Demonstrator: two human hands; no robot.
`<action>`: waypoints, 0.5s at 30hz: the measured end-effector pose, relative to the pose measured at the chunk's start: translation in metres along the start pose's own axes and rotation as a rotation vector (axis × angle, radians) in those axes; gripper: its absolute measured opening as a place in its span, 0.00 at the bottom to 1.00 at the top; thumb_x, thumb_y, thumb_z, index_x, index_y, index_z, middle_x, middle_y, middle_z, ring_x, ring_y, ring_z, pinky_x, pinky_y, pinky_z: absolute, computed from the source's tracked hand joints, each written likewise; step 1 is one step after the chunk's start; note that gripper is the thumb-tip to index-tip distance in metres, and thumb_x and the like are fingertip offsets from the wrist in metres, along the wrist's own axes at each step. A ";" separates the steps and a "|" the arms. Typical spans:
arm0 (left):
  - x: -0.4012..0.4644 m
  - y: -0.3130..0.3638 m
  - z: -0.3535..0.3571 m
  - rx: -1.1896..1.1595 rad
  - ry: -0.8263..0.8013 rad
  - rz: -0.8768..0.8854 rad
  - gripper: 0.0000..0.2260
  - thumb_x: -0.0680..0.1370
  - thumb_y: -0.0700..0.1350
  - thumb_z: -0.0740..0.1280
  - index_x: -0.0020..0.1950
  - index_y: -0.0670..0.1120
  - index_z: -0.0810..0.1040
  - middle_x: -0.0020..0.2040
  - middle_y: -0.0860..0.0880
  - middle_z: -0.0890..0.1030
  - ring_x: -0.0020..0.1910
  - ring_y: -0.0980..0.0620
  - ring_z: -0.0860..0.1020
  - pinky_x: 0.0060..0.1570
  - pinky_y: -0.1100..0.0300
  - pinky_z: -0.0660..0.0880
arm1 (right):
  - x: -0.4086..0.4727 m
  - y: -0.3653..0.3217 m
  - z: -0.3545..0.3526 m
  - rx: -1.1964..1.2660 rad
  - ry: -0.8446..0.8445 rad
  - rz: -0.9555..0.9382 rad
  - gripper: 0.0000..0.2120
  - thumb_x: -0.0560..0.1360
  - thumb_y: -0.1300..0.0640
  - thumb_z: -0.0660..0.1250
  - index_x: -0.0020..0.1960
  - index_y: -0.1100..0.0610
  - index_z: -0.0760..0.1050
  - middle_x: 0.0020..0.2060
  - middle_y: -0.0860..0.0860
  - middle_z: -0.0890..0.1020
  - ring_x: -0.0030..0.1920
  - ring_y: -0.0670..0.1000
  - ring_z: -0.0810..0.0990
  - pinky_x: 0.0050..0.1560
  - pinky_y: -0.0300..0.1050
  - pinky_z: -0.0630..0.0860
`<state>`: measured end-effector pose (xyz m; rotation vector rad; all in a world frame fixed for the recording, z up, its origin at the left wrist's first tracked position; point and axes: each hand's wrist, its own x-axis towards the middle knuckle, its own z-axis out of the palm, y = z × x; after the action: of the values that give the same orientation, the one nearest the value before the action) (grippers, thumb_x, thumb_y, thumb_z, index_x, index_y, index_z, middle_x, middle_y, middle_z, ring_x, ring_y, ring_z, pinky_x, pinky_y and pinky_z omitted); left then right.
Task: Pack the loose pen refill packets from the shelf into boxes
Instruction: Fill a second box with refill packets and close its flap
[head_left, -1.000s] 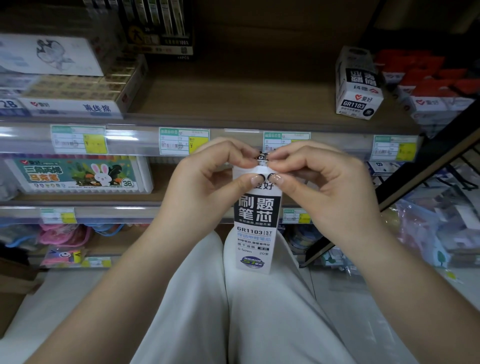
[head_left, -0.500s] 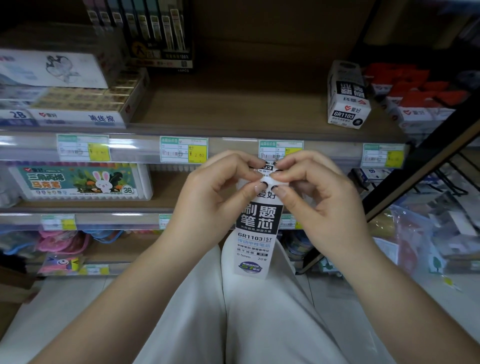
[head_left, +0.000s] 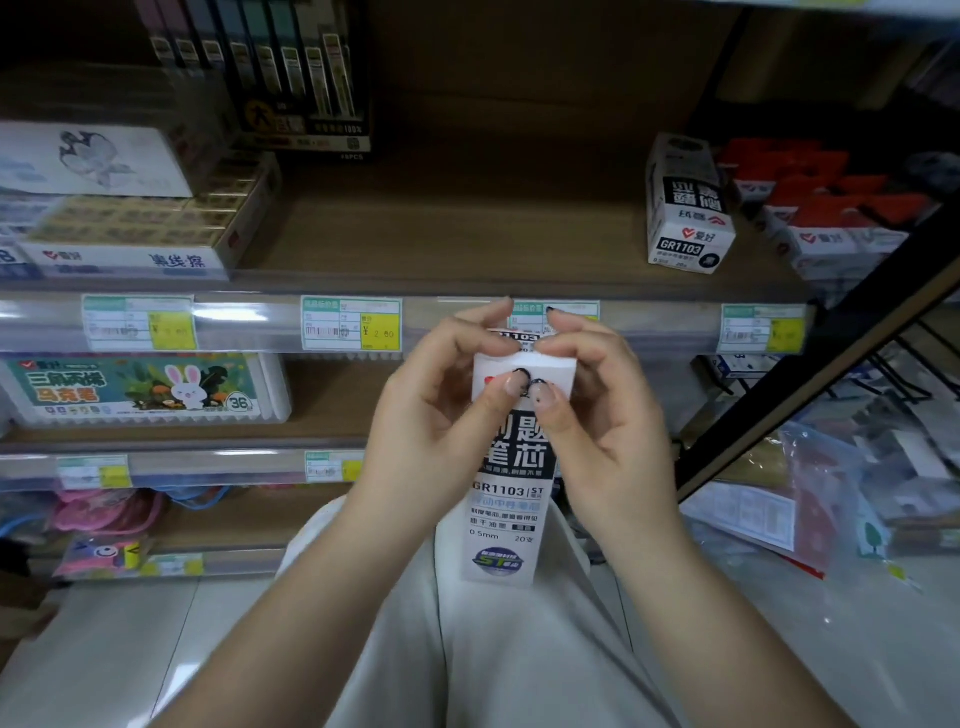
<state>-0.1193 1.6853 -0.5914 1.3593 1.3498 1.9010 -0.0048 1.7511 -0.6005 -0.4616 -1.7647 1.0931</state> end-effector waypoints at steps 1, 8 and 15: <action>-0.001 -0.001 0.005 -0.017 0.011 -0.006 0.06 0.73 0.44 0.65 0.48 0.53 0.74 0.62 0.52 0.76 0.60 0.58 0.76 0.55 0.65 0.71 | -0.001 0.002 0.004 -0.008 0.030 -0.009 0.07 0.75 0.46 0.64 0.52 0.37 0.71 0.60 0.50 0.73 0.62 0.52 0.73 0.60 0.49 0.71; 0.000 0.001 0.032 -0.116 0.154 -0.024 0.05 0.75 0.43 0.62 0.49 0.49 0.74 0.58 0.54 0.78 0.60 0.58 0.75 0.55 0.68 0.70 | 0.002 0.003 0.020 -0.005 0.214 -0.079 0.06 0.77 0.44 0.58 0.54 0.39 0.69 0.61 0.49 0.72 0.65 0.51 0.71 0.63 0.52 0.69; 0.003 0.004 0.032 -0.122 0.156 0.012 0.04 0.75 0.44 0.62 0.46 0.53 0.74 0.57 0.56 0.77 0.61 0.56 0.75 0.56 0.65 0.70 | 0.005 -0.004 0.020 -0.012 0.206 -0.140 0.05 0.79 0.47 0.57 0.54 0.43 0.68 0.57 0.54 0.72 0.62 0.50 0.72 0.60 0.43 0.68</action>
<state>-0.0913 1.7006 -0.5850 1.1845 1.2759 2.0979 -0.0244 1.7434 -0.5973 -0.4345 -1.5980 0.9044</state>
